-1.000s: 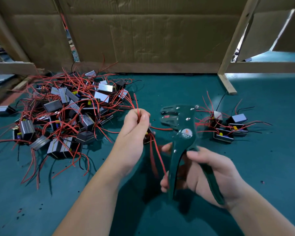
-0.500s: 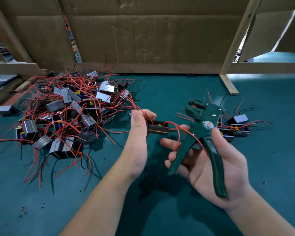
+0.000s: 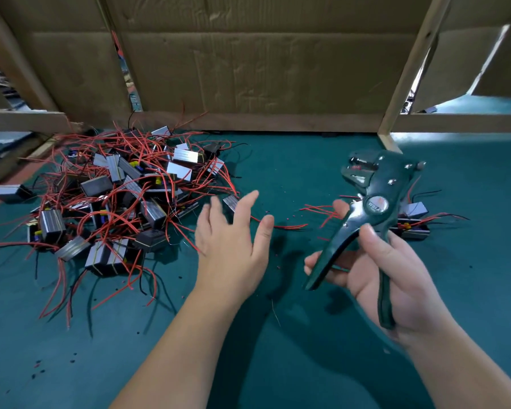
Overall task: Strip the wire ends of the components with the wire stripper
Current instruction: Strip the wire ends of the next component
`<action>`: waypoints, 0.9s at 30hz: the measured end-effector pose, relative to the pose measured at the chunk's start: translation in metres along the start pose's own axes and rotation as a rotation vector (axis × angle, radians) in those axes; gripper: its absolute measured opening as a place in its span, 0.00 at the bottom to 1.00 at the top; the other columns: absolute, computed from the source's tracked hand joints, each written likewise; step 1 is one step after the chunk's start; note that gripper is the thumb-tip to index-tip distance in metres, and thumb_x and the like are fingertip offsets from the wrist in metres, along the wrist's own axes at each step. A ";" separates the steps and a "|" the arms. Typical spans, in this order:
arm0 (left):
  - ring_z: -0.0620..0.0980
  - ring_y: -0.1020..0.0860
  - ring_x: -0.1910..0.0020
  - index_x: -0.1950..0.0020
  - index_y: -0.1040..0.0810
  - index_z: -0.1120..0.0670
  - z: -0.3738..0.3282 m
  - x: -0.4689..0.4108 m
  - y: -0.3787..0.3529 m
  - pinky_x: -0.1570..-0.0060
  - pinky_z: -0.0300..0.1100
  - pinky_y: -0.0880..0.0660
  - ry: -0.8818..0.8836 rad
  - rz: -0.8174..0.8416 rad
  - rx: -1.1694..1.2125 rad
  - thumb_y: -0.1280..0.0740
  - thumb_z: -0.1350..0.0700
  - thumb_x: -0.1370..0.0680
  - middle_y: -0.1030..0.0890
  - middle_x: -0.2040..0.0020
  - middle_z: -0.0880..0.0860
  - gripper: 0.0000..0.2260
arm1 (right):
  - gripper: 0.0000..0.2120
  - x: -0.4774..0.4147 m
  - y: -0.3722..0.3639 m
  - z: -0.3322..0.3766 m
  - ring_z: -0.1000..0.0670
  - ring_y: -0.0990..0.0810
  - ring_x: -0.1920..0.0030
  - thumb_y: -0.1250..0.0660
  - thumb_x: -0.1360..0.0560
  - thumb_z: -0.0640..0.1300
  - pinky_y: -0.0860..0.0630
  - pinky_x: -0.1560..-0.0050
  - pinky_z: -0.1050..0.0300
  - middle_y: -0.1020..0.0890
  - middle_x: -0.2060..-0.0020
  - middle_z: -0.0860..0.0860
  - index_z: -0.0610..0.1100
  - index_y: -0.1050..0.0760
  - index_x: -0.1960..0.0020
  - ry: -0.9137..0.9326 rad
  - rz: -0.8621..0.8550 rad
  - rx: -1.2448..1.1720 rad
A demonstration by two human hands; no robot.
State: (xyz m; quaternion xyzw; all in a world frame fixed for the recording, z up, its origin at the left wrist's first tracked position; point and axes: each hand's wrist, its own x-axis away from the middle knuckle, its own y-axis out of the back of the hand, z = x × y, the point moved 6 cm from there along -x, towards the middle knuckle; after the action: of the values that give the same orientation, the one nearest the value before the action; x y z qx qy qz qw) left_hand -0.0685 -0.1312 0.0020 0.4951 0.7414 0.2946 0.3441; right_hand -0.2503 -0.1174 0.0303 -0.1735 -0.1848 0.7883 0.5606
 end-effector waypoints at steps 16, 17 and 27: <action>0.42 0.21 0.55 0.51 0.21 0.49 0.006 -0.012 0.029 0.51 0.32 0.29 0.010 -0.269 0.492 0.29 0.56 0.25 0.18 0.54 0.46 0.05 | 0.38 0.004 -0.008 -0.010 0.36 0.18 0.62 0.25 0.40 0.45 0.20 0.58 0.41 0.23 0.36 0.41 0.42 0.30 0.31 -0.231 0.086 -0.188; 0.43 0.19 0.59 0.56 0.21 0.50 0.008 -0.012 0.028 0.54 0.34 0.26 0.079 -0.255 0.666 0.28 0.57 0.26 0.17 0.60 0.45 0.04 | 0.38 0.004 -0.008 -0.010 0.36 0.18 0.62 0.24 0.40 0.45 0.20 0.58 0.41 0.23 0.36 0.41 0.42 0.30 0.31 -0.235 0.082 -0.189; 0.57 0.17 0.63 0.46 0.25 0.45 -0.019 0.002 0.010 0.65 0.44 0.21 0.192 0.219 1.305 0.37 0.69 0.24 0.24 0.61 0.50 0.19 | 0.46 0.006 -0.012 -0.008 0.35 0.18 0.62 0.18 0.47 0.48 0.20 0.57 0.38 0.25 0.33 0.43 0.39 0.30 0.32 -0.243 0.104 -0.185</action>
State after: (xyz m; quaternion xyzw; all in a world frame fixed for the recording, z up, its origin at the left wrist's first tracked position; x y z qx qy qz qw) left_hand -0.0789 -0.1283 0.0201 0.6457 0.7404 -0.1384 -0.1255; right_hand -0.2384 -0.1074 0.0292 -0.1372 -0.3140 0.8110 0.4743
